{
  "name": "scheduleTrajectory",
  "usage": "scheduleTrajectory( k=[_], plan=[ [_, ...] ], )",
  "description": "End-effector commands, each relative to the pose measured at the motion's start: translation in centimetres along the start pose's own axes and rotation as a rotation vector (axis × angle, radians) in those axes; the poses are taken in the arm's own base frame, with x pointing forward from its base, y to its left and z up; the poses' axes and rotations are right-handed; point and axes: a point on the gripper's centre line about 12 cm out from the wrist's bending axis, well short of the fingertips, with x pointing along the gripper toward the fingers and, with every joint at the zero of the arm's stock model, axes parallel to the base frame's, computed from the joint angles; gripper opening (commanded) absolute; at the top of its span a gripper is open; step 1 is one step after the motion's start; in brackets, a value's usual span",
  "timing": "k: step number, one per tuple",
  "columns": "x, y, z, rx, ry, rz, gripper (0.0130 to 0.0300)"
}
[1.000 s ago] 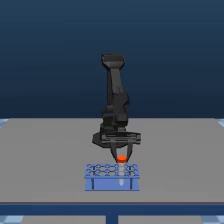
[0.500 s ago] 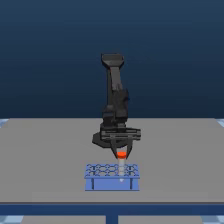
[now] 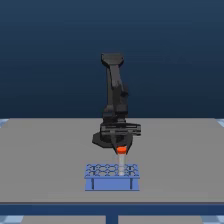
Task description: Pick up the centrifuge tube on the rack
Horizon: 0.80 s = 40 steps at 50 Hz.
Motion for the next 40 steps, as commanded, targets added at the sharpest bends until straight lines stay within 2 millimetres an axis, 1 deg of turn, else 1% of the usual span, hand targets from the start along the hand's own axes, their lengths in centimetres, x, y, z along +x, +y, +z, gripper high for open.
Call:
scheduleTrajectory(
  k=[1,40],
  plan=[
    [-0.2,0.1,0.2,-0.021,0.005,0.006,0.0130],
    [-1.2,0.1,2.1,-0.021,0.005,0.006,0.0130]
  ],
)
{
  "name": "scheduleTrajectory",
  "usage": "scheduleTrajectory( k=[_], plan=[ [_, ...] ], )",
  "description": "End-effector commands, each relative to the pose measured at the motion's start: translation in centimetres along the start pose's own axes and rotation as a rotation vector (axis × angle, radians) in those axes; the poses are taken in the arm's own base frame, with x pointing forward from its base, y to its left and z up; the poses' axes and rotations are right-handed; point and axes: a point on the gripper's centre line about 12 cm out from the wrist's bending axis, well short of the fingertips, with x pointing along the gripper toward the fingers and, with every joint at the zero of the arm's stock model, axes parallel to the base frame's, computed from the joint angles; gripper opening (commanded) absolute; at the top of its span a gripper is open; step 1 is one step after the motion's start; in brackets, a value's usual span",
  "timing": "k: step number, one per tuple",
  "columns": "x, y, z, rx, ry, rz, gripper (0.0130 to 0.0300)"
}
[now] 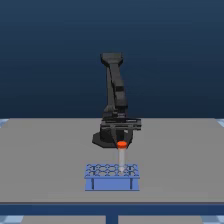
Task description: Pick up the centrifuge tube on the rack
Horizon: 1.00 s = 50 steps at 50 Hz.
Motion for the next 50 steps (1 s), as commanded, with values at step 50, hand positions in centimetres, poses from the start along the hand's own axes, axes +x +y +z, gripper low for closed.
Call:
scheduleTrajectory(
  k=[50],
  plan=[
    [-1.6,0.1,2.9,-0.023,0.000,0.001,0.0130]
  ],
)
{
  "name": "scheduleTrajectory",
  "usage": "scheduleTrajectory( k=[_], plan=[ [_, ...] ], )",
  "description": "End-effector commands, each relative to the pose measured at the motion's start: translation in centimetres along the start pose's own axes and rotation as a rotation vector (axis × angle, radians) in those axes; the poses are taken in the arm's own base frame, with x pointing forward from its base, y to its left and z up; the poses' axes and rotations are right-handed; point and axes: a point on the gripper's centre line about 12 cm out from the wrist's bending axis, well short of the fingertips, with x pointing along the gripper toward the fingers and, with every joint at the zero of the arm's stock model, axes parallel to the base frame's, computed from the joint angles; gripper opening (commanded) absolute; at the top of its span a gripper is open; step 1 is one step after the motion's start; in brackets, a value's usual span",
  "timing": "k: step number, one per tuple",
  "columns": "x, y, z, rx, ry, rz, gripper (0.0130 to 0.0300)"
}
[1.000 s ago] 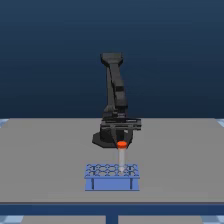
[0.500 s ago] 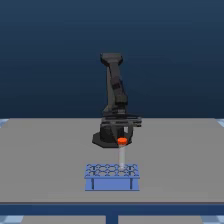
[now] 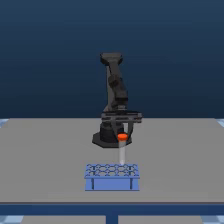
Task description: Pick up the centrifuge tube on the rack
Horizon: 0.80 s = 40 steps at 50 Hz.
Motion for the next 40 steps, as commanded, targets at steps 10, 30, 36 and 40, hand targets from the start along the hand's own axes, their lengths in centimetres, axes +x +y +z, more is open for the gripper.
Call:
scheduleTrajectory(
  k=[10,30,36,40],
  plan=[
    [-0.37,-0.03,0.61,-0.017,0.003,-0.004,0.0130],
    [-0.50,-0.03,0.85,-0.017,0.003,-0.004,0.0130],
    [-0.50,-0.03,0.85,-0.017,0.003,-0.004,0.0130],
    [-0.50,-0.03,0.85,-0.017,0.003,-0.004,0.0130]
  ],
)
